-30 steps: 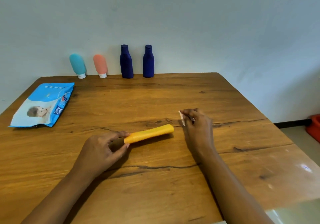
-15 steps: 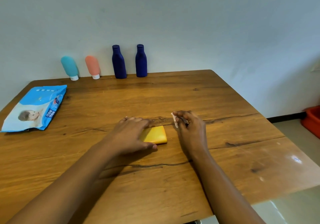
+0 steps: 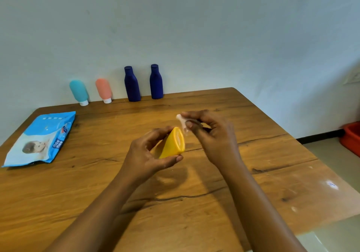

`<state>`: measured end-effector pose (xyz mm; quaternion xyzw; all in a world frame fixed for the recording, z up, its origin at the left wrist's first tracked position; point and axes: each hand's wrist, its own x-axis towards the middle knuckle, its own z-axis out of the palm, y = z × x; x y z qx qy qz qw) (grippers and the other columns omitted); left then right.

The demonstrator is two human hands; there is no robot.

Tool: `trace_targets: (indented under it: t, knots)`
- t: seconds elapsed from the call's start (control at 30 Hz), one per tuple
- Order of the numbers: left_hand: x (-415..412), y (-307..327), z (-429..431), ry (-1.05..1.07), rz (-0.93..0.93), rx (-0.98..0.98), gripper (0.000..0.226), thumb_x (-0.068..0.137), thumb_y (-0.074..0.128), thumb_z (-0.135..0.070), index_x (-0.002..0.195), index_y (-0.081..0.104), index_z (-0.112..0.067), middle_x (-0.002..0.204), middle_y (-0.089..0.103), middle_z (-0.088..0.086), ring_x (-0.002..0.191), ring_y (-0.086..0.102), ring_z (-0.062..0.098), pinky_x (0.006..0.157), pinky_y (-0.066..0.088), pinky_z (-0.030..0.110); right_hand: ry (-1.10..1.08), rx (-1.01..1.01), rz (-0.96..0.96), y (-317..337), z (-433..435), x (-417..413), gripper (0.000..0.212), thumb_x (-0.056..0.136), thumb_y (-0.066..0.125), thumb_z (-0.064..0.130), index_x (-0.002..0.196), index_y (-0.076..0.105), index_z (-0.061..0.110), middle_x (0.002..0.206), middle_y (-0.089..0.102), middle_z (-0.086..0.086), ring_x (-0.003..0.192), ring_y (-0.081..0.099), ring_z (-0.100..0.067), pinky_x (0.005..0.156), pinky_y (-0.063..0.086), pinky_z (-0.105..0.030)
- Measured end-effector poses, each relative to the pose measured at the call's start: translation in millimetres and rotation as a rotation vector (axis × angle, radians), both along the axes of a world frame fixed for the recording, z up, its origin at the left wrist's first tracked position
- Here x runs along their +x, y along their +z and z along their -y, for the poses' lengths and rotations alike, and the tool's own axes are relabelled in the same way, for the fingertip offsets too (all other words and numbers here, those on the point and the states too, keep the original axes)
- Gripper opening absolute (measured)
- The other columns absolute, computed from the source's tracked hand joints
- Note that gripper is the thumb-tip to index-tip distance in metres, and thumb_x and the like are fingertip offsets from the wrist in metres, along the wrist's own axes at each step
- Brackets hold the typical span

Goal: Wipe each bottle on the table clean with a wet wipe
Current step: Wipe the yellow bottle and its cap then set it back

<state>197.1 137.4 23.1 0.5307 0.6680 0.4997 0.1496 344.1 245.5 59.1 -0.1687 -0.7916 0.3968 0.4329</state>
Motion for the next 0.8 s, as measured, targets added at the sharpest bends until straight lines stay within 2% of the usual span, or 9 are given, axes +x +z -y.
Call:
trace_targets:
  t: [0.13, 0.23, 0.33, 0.43, 0.5, 0.6, 0.67, 0.73, 0.8]
  knots:
    - [4, 0, 7, 0.002, -0.026, 0.132, 0.071, 0.059, 0.079, -0.046, 0.122, 0.059, -0.02, 0.116, 0.062, -0.014, 0.113, 0.057, 0.009, 0.094, 0.05, 0.034, -0.039, 0.391, 0.206, 10, 22, 0, 0.028, 0.086, 0.061, 0.003, 0.11, 0.066, 0.014, 0.105, 0.066, 0.0, 0.098, 0.058, -0.01, 0.079, 0.05, -0.023]
    - [4, -5, 12, 0.017, -0.019, 0.183, 0.071, 0.061, 0.079, -0.041, 0.126, 0.057, -0.024, 0.12, 0.062, -0.012, 0.116, 0.057, 0.011, 0.094, 0.05, 0.037, -0.065, 0.519, 0.212, -1, 36, 11, 0.024, 0.086, 0.058, 0.009, 0.108, 0.067, 0.013, 0.098, 0.068, -0.001, 0.089, 0.06, -0.013, 0.069, 0.053, -0.027]
    - [2, -9, 18, 0.025, -0.02, 0.182, 0.068, 0.061, 0.077, -0.043, 0.126, 0.054, -0.038, 0.123, 0.06, -0.017, 0.117, 0.055, 0.006, 0.094, 0.05, 0.029, 0.055, 0.457, 0.273, 0, 43, 28, 0.025, 0.085, 0.059, 0.009, 0.104, 0.068, 0.023, 0.097, 0.069, 0.004, 0.089, 0.062, -0.009, 0.07, 0.055, -0.03]
    - [1, -9, 20, 0.027, 0.02, 0.206, 0.069, 0.06, 0.079, -0.041, 0.124, 0.054, -0.04, 0.122, 0.06, -0.015, 0.117, 0.055, 0.008, 0.094, 0.049, 0.028, 0.125, 0.292, 0.218, 20, 30, 32, 0.036, 0.083, 0.064, 0.004, 0.099, 0.061, 0.036, 0.099, 0.068, 0.009, 0.094, 0.062, -0.002, 0.079, 0.054, -0.023]
    - [1, -6, 19, 0.015, 0.014, 0.221, 0.071, 0.059, 0.08, -0.044, 0.125, 0.055, -0.036, 0.122, 0.061, -0.013, 0.117, 0.056, 0.01, 0.095, 0.049, 0.029, 0.04, 0.325, 0.151, 29, 26, 19, 0.031, 0.084, 0.062, 0.003, 0.105, 0.064, 0.027, 0.101, 0.066, 0.009, 0.095, 0.06, -0.002, 0.08, 0.052, -0.018]
    - [1, 1, 18, 0.0, -0.01, 0.249, 0.068, 0.062, 0.078, -0.046, 0.124, 0.057, -0.027, 0.12, 0.061, -0.011, 0.116, 0.057, 0.012, 0.095, 0.05, 0.033, -0.021, 0.453, 0.201, 26, 39, -4, 0.029, 0.084, 0.061, 0.002, 0.11, 0.065, 0.014, 0.107, 0.065, -0.001, 0.099, 0.058, -0.009, 0.08, 0.051, -0.022]
    - [0, 3, 21, 0.021, -0.013, 0.261, 0.067, 0.062, 0.078, -0.042, 0.124, 0.055, -0.032, 0.12, 0.061, -0.014, 0.116, 0.056, 0.009, 0.094, 0.049, 0.028, -0.034, 0.557, 0.205, 14, 47, -3, 0.03, 0.081, 0.064, 0.001, 0.109, 0.067, 0.01, 0.103, 0.067, -0.004, 0.094, 0.059, -0.014, 0.074, 0.051, -0.023]
    - [-3, 0, 24, 0.046, -0.031, 0.247, 0.069, 0.061, 0.076, -0.043, 0.126, 0.051, -0.039, 0.123, 0.059, -0.018, 0.117, 0.054, 0.006, 0.093, 0.049, 0.025, 0.006, 0.568, 0.207, 4, 49, 8, 0.028, 0.081, 0.064, 0.004, 0.107, 0.068, 0.014, 0.1, 0.068, -0.001, 0.09, 0.061, -0.011, 0.072, 0.052, -0.022]
    - [-5, -4, 27, 0.055, -0.04, 0.223, 0.071, 0.061, 0.075, -0.045, 0.127, 0.048, -0.045, 0.125, 0.056, -0.022, 0.119, 0.052, 0.003, 0.093, 0.048, 0.026, 0.09, 0.424, 0.2, 3, 46, 20, 0.026, 0.084, 0.061, 0.009, 0.105, 0.067, 0.024, 0.1, 0.069, 0.005, 0.093, 0.062, -0.004, 0.076, 0.053, -0.022]
